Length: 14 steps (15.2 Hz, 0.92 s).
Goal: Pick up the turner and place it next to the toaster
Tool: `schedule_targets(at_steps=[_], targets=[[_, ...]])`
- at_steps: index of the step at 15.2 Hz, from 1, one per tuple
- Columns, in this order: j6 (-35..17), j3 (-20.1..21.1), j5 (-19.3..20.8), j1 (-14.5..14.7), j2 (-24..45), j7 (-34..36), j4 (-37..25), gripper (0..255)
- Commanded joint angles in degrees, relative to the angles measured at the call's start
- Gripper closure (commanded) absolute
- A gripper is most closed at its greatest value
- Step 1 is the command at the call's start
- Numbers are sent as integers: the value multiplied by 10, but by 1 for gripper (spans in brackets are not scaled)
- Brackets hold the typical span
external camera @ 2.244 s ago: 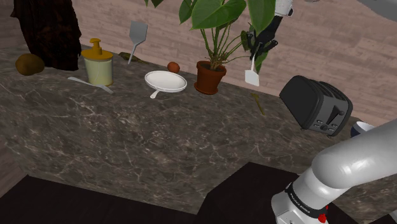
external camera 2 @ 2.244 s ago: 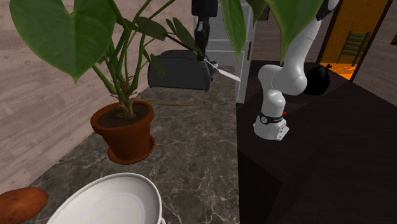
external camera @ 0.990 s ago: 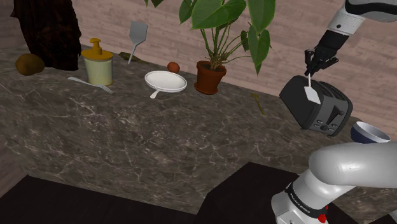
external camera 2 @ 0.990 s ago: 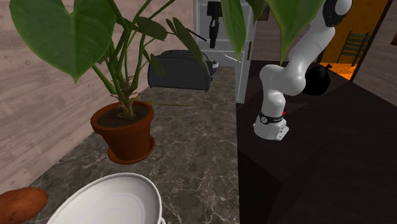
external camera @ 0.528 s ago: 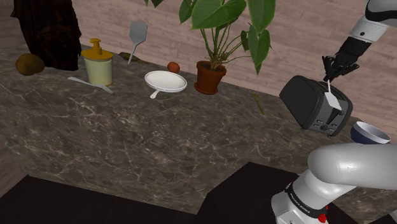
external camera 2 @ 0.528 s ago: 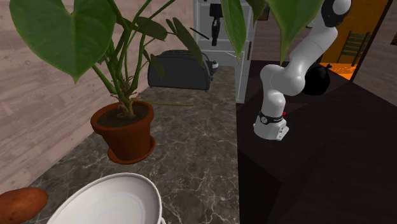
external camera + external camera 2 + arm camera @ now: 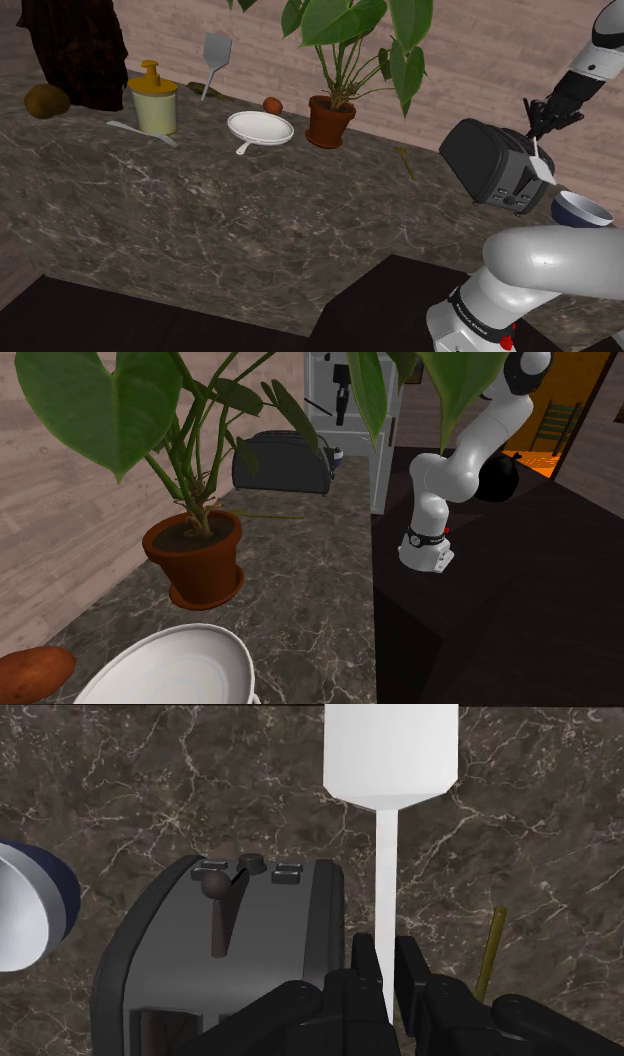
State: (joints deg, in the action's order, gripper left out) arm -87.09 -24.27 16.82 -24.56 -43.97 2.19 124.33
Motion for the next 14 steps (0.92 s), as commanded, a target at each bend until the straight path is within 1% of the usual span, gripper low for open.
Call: schedule_targets(at_steps=[1,14], targets=[[-15,-4,3,-1,-4,1,18,255],[-104,-25,26,-13,-29,9,132,255]])
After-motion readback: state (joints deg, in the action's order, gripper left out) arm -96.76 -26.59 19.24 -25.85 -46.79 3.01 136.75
